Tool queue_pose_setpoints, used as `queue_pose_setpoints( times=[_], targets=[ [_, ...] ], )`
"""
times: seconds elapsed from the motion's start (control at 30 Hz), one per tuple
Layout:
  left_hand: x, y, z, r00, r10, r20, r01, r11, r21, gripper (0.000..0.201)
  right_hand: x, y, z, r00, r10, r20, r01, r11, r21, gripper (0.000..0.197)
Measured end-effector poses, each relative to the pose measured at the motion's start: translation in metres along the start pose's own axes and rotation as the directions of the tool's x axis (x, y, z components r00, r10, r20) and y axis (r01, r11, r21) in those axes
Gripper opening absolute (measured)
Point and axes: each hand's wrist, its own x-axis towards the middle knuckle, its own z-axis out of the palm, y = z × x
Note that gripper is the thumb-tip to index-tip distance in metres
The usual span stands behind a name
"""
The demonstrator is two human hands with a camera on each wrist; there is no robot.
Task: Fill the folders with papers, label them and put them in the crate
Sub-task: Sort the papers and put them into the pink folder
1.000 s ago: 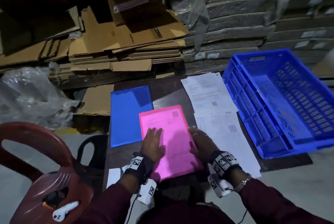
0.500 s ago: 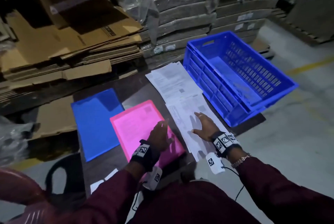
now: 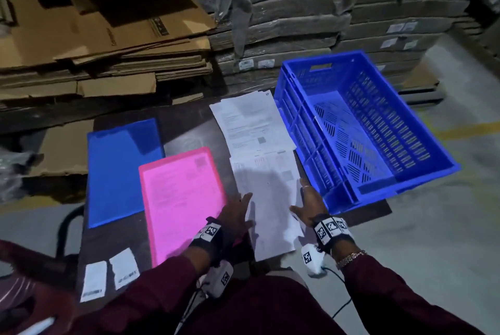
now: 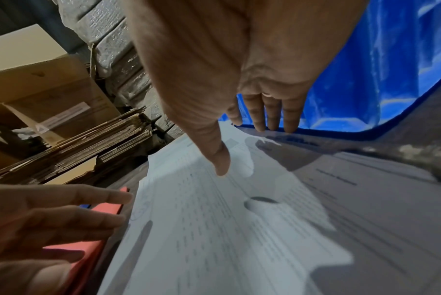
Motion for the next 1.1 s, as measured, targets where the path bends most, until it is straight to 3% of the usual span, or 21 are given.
queue_pose_setpoints(
  times=[0.13, 0.33, 0.5, 0.7, 0.83, 1.1],
  targets=[
    [0.001, 0.011, 0.024, 0.991, -0.125, -0.048, 0.123, 0.992, -0.036, 0.09, 0.008, 0.017, 0.006, 0.994, -0.028, 0.106, 0.03, 0.999, -0.016, 0.091],
    [0.006, 0.028, 0.03, 0.96, -0.253, -0.118, 0.226, 0.953, -0.203, 0.082, 0.011, 0.037, 0.015, 0.99, -0.119, 0.073, 0.11, 0.988, 0.107, 0.076],
    [0.009, 0.041, 0.027, 0.917, -0.38, -0.118, 0.281, 0.829, -0.484, 0.077, 0.014, 0.046, 0.011, 0.979, -0.175, 0.105, 0.148, 0.963, 0.224, 0.068],
    [0.003, 0.05, 0.034, 0.902, -0.399, -0.168, 0.211, 0.744, -0.634, 0.07, 0.006, 0.045, 0.008, 0.977, -0.159, 0.145, 0.131, 0.974, 0.182, 0.063],
    [-0.004, 0.051, 0.042, 0.899, -0.398, -0.182, 0.206, 0.752, -0.627, 0.067, -0.003, 0.044, 0.007, 0.971, -0.153, 0.184, 0.146, 0.988, 0.051, 0.062],
    [-0.01, 0.055, 0.039, 0.897, -0.391, -0.205, 0.195, 0.767, -0.611, 0.064, -0.007, 0.042, 0.004, 0.97, -0.161, 0.181, 0.154, 0.987, 0.051, 0.064]
  ],
)
